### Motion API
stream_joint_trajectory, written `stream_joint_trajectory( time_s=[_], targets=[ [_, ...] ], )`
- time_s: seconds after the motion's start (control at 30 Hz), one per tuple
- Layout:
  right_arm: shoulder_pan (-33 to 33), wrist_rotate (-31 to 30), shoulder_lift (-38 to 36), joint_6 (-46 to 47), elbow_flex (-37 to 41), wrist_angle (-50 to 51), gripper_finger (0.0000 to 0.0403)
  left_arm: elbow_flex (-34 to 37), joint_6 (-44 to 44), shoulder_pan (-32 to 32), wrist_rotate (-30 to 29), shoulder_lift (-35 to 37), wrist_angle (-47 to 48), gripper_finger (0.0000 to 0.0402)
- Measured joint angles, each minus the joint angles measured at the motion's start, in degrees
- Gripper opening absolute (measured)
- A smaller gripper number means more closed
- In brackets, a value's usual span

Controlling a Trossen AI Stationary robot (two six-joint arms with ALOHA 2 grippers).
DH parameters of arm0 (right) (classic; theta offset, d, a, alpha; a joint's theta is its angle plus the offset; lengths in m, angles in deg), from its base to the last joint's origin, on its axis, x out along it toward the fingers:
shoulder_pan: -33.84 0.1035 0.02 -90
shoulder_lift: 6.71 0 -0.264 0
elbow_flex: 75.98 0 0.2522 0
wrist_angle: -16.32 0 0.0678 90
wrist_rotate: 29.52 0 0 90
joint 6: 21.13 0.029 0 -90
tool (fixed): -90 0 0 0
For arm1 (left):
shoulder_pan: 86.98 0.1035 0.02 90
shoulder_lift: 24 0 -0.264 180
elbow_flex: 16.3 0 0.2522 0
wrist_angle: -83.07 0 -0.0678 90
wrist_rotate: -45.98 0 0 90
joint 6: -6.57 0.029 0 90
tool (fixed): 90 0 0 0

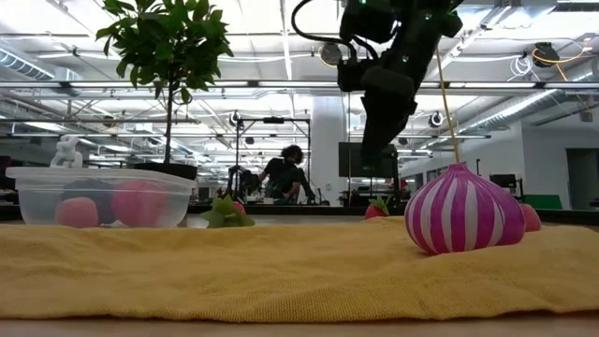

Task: Pick and placing Produce into tupperware
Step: Put the top red strawberry into the transparent bin

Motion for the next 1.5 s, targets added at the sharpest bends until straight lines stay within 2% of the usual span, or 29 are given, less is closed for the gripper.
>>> stream_joint_trajectory(
  time_s=[0.27, 0.4, 0.6, 0.9, 1.5],
  targets=[
    [-3.5, 0.7, 0.0, 6.4, 0.0, 2.4, 0.0185, 0.0, 0.0, 0.0, 0.0, 0.0, 0.0, 0.0234],
    [-4.6, 5.8, 0.9, 9.2, 0.0, 3.0, 0.0185, 0.0, 0.0, 0.0, 0.0, 0.0, 0.0, 0.0234],
    [-4.5, 9.3, 3.3, 10.8, 0.0, 1.4, 0.0185, -0.1, 0.4, 0.0, 0.0, 0.0, -0.1, 0.0234],
    [-4.5, 9.3, 5.7, 10.8, 0.0, -0.8, 0.0185, -0.1, 0.3, 0.0, 0.7, 0.0, -0.1, 0.0234],
    [-6.2, 9.0, 8.4, 9.7, 0.0, 0.9, 0.0185, -0.1, 0.5, 0.0, 1.1, 0.0, -0.1, 0.0234]
  ],
)
